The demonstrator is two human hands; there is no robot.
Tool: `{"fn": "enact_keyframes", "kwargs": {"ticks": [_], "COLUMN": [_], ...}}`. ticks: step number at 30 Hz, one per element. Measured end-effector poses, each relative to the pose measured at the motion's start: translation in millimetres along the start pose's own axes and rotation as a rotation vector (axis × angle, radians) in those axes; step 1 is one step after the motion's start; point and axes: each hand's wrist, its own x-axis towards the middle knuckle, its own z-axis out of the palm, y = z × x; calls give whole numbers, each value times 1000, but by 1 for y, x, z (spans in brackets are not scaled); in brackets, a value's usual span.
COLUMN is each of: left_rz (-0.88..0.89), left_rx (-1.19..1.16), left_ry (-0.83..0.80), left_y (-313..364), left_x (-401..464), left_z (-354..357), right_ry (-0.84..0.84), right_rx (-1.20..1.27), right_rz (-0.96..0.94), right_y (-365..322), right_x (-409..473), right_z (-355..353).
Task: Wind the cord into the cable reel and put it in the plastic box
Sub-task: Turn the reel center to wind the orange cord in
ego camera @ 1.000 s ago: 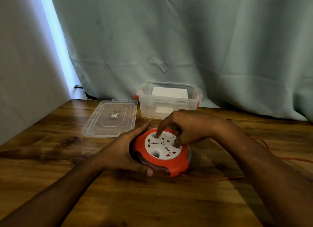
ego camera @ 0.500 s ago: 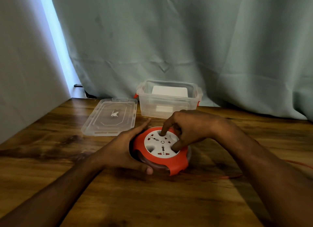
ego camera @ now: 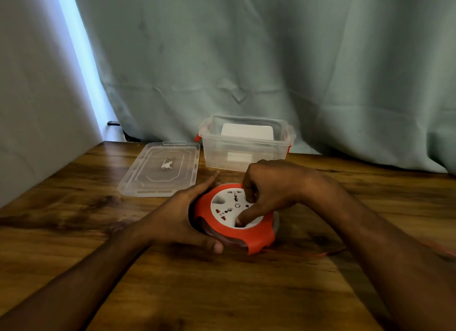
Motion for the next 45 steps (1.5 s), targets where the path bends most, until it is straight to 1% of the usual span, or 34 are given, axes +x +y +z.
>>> {"fn": "enact_keyframes", "kwargs": {"ticks": [5, 8, 12, 15, 16, 18, 20, 29, 39, 45], "left_rz": [21, 25, 19, 11, 9, 6, 6, 2, -6, -22], "left_rx": [-16, -11, -16, -27, -29, -29, -25, -1, -10, 10], "left_ry": [-3, -1, -6, -9, -8, -7, -9, -11, -9, -14], "left_y": [1, 3, 5, 5, 4, 4, 4, 4, 1, 1], "left_x": [-1, -2, -2, -3, -3, -3, -3, -2, -2, -2], "left_z": [0, 0, -1, -1, -1, -1, -1, -1, -2, -2], "right_ry": [37, 30, 27, 72, 64, -4, -54, -90, 1, 16], "right_rx": [-14, -12, 26, 63, 92, 149, 149, 165, 32, -5], "right_rz": [27, 51, 2, -58, -71, -90, -109, -85, -13, 3], "right_y": [-5, -7, -6, 1, 4, 6, 5, 9, 10, 10], "right_x": [0, 3, 1, -5, -5, -5, -4, -4, -3, 0], "right_z": [4, 7, 2, -9, -11, -10, -8, -8, -5, -3]}}
